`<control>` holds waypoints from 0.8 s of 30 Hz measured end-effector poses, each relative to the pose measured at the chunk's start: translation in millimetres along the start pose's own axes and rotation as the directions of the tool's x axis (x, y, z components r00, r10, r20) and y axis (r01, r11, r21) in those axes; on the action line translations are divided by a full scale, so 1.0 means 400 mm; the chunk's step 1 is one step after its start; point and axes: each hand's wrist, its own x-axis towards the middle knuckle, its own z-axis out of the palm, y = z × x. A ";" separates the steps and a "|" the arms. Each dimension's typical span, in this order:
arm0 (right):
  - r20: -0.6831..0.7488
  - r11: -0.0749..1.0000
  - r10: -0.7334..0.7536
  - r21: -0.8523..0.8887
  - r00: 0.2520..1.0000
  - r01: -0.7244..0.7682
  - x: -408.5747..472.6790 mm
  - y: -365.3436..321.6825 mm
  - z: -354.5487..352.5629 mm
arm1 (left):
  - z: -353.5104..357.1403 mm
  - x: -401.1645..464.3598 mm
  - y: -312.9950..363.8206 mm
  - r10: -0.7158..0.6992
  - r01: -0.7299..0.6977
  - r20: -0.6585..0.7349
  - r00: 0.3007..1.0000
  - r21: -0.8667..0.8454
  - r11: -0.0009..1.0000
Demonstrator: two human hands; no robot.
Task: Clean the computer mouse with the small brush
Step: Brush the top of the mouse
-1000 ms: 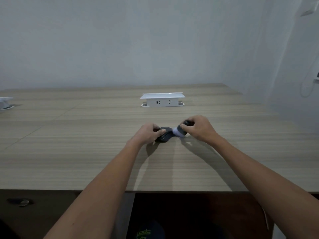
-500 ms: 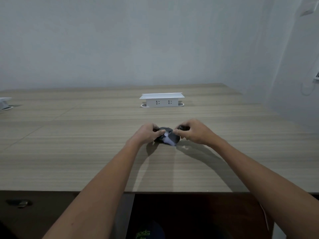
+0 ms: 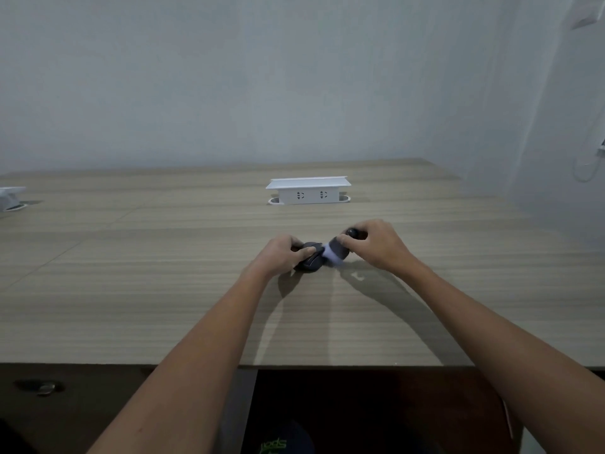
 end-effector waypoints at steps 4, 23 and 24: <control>0.071 0.999 0.006 0.039 0.997 -0.009 -0.008 0.001 0.012 | -0.001 0.006 -0.005 0.008 -0.008 0.001 1.000 0.030 1.000; 0.013 0.997 0.011 -0.073 1.000 -0.010 0.001 0.007 0.020 | 0.002 0.010 -0.008 -0.012 0.012 0.004 1.000 -0.011 1.000; -0.027 0.996 0.016 -0.089 0.999 -0.019 0.005 0.008 0.019 | 0.003 0.011 -0.009 -0.020 0.020 0.003 1.000 -0.018 1.000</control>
